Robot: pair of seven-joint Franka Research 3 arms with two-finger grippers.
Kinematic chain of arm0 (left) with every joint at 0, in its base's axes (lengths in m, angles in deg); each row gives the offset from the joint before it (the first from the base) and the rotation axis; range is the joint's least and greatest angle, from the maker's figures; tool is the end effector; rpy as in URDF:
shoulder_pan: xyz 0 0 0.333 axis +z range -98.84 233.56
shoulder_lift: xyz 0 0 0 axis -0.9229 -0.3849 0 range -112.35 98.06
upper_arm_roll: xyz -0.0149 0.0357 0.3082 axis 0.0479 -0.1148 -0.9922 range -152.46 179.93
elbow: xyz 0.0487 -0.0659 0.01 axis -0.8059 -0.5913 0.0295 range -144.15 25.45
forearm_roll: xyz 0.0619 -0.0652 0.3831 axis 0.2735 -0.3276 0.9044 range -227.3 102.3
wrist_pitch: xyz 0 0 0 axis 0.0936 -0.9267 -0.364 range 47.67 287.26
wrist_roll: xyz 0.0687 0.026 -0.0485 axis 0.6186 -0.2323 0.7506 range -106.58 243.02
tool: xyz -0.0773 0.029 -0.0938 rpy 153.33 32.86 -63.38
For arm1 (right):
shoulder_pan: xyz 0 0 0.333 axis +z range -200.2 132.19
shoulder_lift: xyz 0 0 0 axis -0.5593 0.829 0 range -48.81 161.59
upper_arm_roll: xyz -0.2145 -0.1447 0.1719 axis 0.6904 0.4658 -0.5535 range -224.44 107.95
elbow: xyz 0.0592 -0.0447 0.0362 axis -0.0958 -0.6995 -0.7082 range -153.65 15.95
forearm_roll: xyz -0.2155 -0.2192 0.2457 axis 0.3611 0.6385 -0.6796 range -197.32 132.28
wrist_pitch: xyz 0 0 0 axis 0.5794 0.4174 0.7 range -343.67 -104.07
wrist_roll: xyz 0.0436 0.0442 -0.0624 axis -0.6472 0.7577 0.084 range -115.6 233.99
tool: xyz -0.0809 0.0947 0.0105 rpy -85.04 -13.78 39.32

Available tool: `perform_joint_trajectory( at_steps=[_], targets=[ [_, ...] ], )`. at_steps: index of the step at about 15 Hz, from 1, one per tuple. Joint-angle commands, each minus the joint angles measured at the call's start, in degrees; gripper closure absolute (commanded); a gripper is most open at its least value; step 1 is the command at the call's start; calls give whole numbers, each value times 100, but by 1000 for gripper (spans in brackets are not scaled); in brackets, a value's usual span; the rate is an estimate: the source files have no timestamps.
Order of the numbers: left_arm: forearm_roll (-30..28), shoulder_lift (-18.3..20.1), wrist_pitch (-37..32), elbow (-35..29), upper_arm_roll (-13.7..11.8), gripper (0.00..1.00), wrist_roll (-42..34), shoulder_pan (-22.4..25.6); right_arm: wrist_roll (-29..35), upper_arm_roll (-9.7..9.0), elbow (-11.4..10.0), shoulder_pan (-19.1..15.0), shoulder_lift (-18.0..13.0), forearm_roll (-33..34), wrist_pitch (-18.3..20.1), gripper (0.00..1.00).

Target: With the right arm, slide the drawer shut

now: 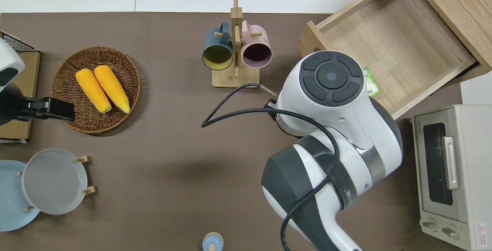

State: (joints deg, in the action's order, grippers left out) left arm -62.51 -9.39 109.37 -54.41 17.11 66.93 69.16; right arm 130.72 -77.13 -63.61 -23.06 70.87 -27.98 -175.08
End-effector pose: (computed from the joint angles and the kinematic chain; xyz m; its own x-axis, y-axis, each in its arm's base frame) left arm 0.5612 -0.0149 0.6030 0.9982 -0.0501 -0.0331 -0.0500 -0.9987 0.0032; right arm 0.5577 0.2870 0.4983 0.7488 -0.6623 -0.0237 -0.6602 -0.7486 0.0609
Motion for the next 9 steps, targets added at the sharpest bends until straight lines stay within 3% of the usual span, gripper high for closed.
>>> perform_joint_trajectory(
  at_steps=[1, 3, 9],
  targets=[
    [98, -65, -113, 140, 40, 7, -56, 31, 177, 105, 47, -40, 274, 310, -83, 1000],
    [98, -65, -113, 149, 40, 7, -56, 31, 160, 131, 47, -110, 362, 373, -92, 1000],
    [98, -65, -113, 149, 40, 7, -56, 31, -7, 526, 109, -154, 591, 355, -469, 1000]
  ],
)
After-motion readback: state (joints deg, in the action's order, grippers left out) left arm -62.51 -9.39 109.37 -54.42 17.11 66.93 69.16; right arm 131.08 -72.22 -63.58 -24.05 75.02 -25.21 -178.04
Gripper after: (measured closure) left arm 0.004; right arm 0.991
